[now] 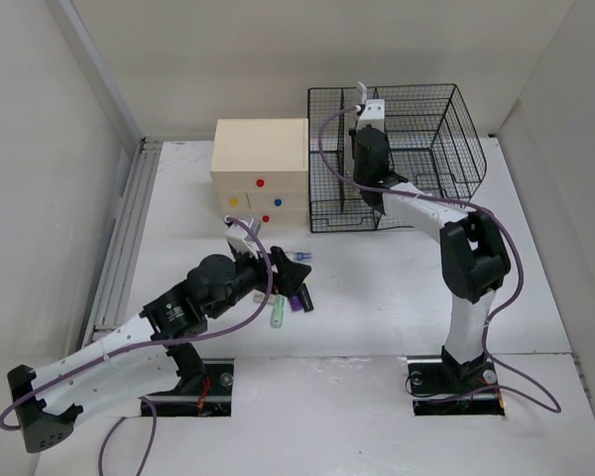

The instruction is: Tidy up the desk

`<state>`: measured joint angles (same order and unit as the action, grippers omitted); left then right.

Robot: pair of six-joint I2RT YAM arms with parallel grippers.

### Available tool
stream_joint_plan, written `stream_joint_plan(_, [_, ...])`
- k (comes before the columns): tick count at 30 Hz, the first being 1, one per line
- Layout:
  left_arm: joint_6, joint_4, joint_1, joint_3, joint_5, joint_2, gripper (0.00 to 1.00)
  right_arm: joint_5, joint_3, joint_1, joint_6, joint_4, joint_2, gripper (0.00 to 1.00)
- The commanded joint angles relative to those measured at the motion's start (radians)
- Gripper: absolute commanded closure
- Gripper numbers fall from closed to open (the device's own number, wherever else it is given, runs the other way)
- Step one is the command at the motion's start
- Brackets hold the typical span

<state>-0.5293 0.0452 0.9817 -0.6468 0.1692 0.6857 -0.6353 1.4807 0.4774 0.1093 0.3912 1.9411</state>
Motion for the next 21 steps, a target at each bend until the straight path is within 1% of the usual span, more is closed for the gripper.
stream_joint_plan(1, [-0.003, -0.056, 0.006, 0.010, -0.004, 0.001, 0.00, 0.028, -0.019, -0.013, -0.036, 0.129, -0.016, 1.00])
stream_joint_plan(6, [-0.012, -0.065, 0.006, 0.010, 0.006, 0.002, 0.00, 0.054, -0.074, -0.004, -0.036, 0.129, -0.030, 1.00])
stream_joint_plan(7, [-0.012, -0.074, 0.006, 0.021, 0.006, 0.002, 0.00, 0.054, -0.083, -0.003, -0.025, 0.129, -0.039, 0.99])
stream_joint_plan(8, [-0.012, -0.086, 0.006, 0.021, 0.006, 0.002, 0.00, 0.069, -0.103, 0.006, -0.004, 0.129, -0.062, 0.63])
stream_joint_plan(9, [-0.012, -0.097, 0.006, 0.032, 0.015, -0.011, 0.00, 0.122, -0.115, 0.006, 0.009, 0.129, -0.077, 0.45])
stream_joint_plan(10, [-0.012, -0.110, 0.006, 0.032, 0.015, -0.021, 0.00, 0.150, -0.128, 0.006, 0.018, 0.129, -0.094, 0.30])
stream_joint_plan(11, [-0.012, -0.123, 0.006, 0.041, 0.015, -0.021, 0.00, 0.173, -0.151, 0.006, 0.029, 0.129, -0.112, 0.19])
stream_joint_plan(12, [-0.024, -0.137, 0.006, 0.041, 0.026, -0.021, 0.00, 0.196, -0.160, 0.006, 0.029, 0.129, -0.155, 0.03])
stream_joint_plan(13, [-0.034, -0.148, 0.006, 0.041, 0.026, -0.031, 0.00, 0.238, -0.160, 0.006, 0.029, 0.120, -0.177, 0.00])
stream_joint_plan(16, [-0.034, -0.182, 0.006, 0.041, 0.026, -0.031, 0.00, 0.286, -0.131, 0.006, 0.059, 0.019, -0.252, 0.00])
stream_joint_plan(17, [-0.044, -0.182, 0.006, 0.041, 0.035, -0.019, 0.00, 0.286, -0.110, 0.006, 0.059, -0.068, -0.267, 0.00])
stream_joint_plan(20, [-0.044, -0.206, -0.005, 0.009, 0.035, 0.017, 0.00, 0.327, -0.051, 0.006, 0.070, -0.167, -0.355, 0.00])
stream_joint_plan(21, [-0.044, -0.206, -0.020, -0.011, 0.035, 0.029, 0.00, 0.341, -0.040, 0.006, 0.070, -0.228, -0.382, 0.00])
